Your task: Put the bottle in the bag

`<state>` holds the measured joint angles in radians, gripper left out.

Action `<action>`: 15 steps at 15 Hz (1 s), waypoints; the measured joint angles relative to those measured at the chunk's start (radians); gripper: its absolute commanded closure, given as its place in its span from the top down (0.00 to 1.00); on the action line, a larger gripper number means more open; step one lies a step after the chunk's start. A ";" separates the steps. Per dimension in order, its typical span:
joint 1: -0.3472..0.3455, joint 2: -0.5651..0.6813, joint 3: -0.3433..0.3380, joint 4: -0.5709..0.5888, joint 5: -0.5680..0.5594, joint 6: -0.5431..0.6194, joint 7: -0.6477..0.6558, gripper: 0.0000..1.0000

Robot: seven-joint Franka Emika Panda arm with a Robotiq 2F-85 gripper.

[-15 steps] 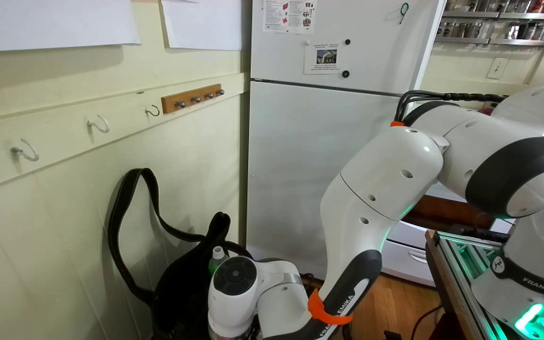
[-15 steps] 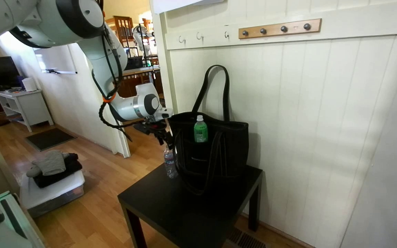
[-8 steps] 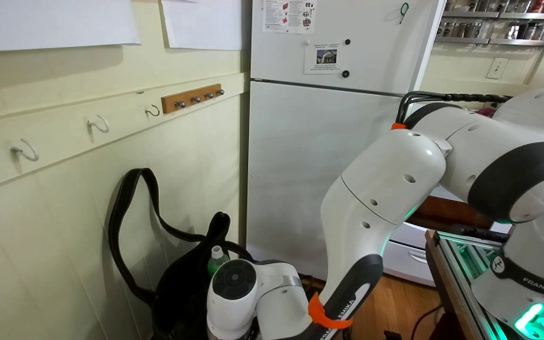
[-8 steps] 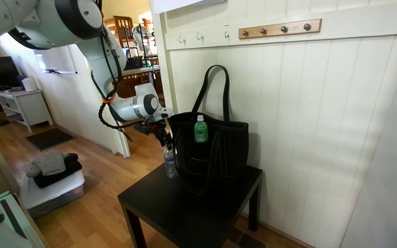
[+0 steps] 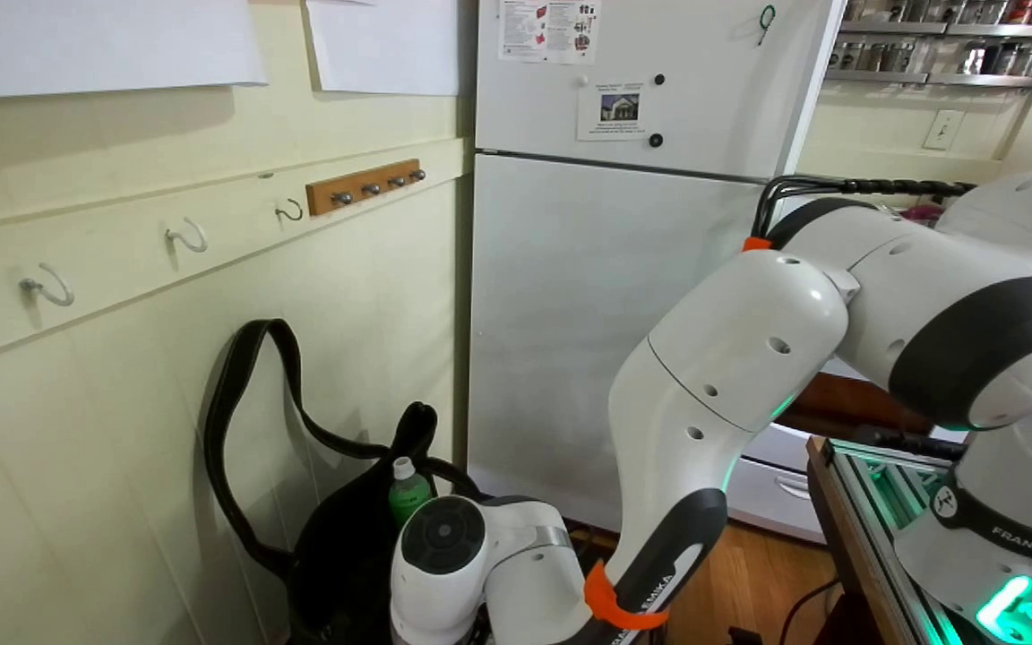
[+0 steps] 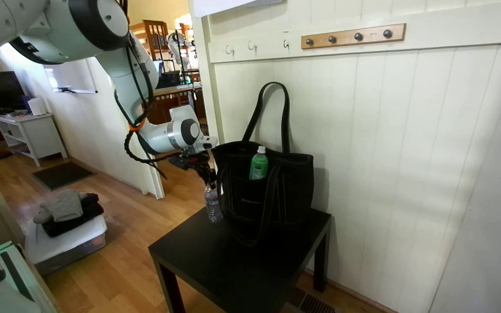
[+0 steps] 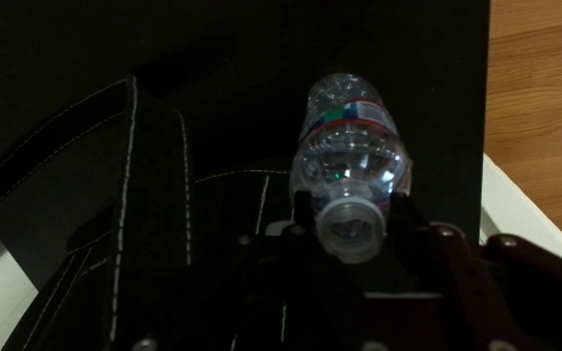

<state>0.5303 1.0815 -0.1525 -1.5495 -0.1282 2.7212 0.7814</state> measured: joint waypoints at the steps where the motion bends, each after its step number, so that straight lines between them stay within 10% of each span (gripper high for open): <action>1: 0.001 0.001 0.000 0.002 0.000 0.000 0.001 0.13; 15: 0.025 -0.035 -0.003 -0.002 0.000 0.000 -0.002 0.12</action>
<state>0.5552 1.0467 -0.1557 -1.5519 -0.1283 2.7212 0.7794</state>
